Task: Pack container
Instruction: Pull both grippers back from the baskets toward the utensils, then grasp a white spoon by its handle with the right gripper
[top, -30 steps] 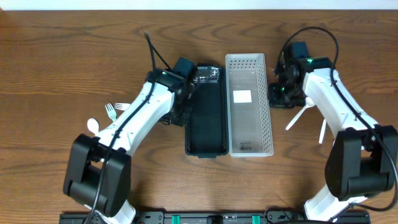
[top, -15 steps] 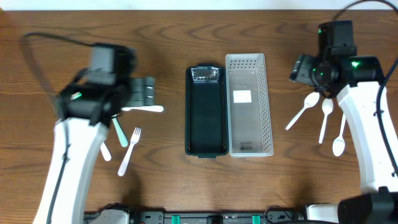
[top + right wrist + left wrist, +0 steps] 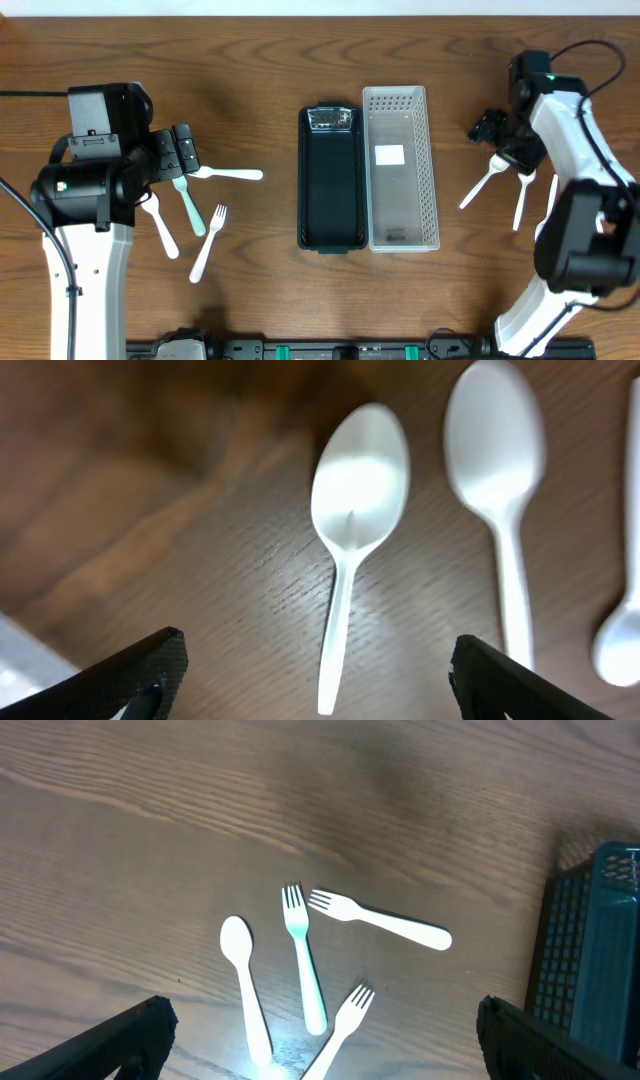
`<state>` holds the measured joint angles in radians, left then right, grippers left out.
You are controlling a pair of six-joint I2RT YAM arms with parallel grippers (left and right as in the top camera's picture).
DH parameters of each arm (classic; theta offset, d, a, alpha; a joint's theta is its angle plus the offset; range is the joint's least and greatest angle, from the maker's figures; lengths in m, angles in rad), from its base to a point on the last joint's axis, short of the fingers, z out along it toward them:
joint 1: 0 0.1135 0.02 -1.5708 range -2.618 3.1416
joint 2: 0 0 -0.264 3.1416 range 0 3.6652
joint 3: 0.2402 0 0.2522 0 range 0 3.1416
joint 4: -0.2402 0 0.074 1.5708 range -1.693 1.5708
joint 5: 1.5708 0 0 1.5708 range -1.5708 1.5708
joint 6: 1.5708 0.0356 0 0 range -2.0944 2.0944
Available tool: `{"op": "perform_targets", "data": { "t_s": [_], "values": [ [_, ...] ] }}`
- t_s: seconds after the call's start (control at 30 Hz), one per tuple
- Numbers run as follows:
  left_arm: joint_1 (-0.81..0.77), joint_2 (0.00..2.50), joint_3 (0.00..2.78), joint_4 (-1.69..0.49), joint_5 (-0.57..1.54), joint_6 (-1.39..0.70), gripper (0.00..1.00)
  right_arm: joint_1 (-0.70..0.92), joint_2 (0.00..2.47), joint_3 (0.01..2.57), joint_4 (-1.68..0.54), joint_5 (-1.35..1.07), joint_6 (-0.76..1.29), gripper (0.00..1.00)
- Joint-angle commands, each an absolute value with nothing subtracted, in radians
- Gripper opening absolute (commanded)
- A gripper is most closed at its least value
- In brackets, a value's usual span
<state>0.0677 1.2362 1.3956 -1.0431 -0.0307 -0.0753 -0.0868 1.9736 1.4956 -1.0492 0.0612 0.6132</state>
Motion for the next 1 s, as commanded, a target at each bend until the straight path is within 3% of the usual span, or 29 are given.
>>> {"op": "perform_targets", "data": {
  "t_s": [0.0,0.63,0.83,0.97],
  "values": [
    [0.072,1.237,1.410,-1.045,-0.038,-0.073,0.98,-0.094,2.028,1.491,-1.048,0.017,0.636,0.89],
    [0.072,1.248,1.410,-1.045,-0.038,-0.073,0.98,-0.094,2.141,1.464,-0.971,0.008,0.634,0.88],
    [0.072,1.248,1.410,-1.045,-0.038,-0.073,0.98,-0.094,2.141,1.403,-0.924,0.007,0.631,0.65],
    [0.072,1.248,1.410,-1.045,-0.038,-0.073,0.98,-0.094,2.141,1.340,-0.878,0.007,0.632,0.60]
  ]
}}
